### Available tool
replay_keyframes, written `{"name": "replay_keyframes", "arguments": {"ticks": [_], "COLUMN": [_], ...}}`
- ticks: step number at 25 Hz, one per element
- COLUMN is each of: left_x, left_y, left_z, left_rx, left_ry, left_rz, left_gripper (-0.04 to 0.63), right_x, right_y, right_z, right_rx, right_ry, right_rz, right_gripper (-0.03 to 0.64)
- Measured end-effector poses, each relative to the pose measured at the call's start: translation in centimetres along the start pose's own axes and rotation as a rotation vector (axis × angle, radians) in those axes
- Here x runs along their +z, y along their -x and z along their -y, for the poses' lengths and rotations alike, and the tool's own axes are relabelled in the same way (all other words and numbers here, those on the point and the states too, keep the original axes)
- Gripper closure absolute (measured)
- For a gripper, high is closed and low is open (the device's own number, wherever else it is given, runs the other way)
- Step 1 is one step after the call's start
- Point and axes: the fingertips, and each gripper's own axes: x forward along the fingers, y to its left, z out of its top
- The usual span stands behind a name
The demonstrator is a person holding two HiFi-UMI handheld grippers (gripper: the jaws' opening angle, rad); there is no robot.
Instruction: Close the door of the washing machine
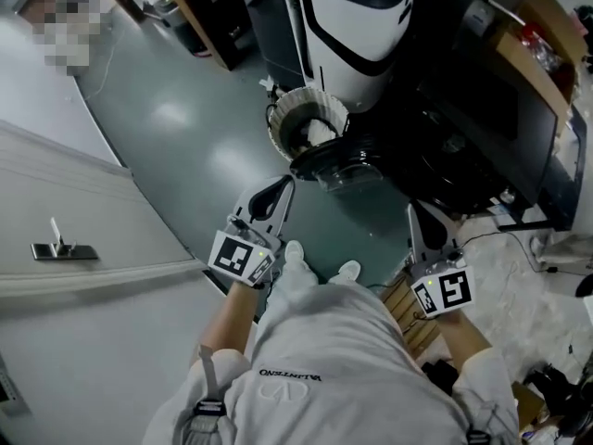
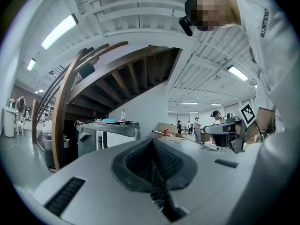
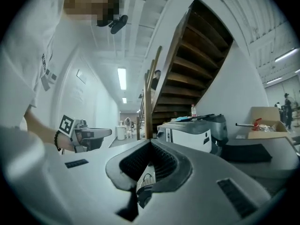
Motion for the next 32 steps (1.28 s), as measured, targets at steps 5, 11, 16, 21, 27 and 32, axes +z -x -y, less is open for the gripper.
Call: {"name": "replay_keyframes", "arguments": {"ticks": [5, 11, 16, 21, 27, 32], "left_x": [-0.9, -3.8, -5.5, -7.5, -11.2, -15.0], "left_y": [1.3, 1.8, 1.0, -0.8, -3.3, -5.8], "left_z": [0.1, -2.5, -6.0, -9.8, -15.1, -17.7], "left_rx": [0.035, 0.037, 0.011, -0.039, -0.09, -0.178], "left_ry": [0.008, 0.056, 0.066, 0.048, 0.055, 0.082], "left_rz": [-0.035, -0.111, -0.131, -0.163, -0.223, -0.264], "left_gripper": [0.598, 0.598, 0.598, 0.598, 0.598, 0.598], "right_x": [-0.8, -1.0, -1.6, -3.4, -5.0, -7.7], "right_y": [-2.4, -5.8, -9.2, -13.5, -19.4, -24.2], "right_z": [-2.0, -4.5, -5.0, -5.2, -5.5, -6.3], "right_rx": [0.091, 0.145, 0.131, 0.115, 0.09, 0.072], "right_ry": [0.011, 0.017, 0.035, 0.021, -0.031, 0.015], "right_rz": [-0.01, 0.01, 0.005, -0.043, -0.096, -0.168], "right_gripper": [0.606, 0.606, 0.606, 0.606, 0.606, 0.606]}}
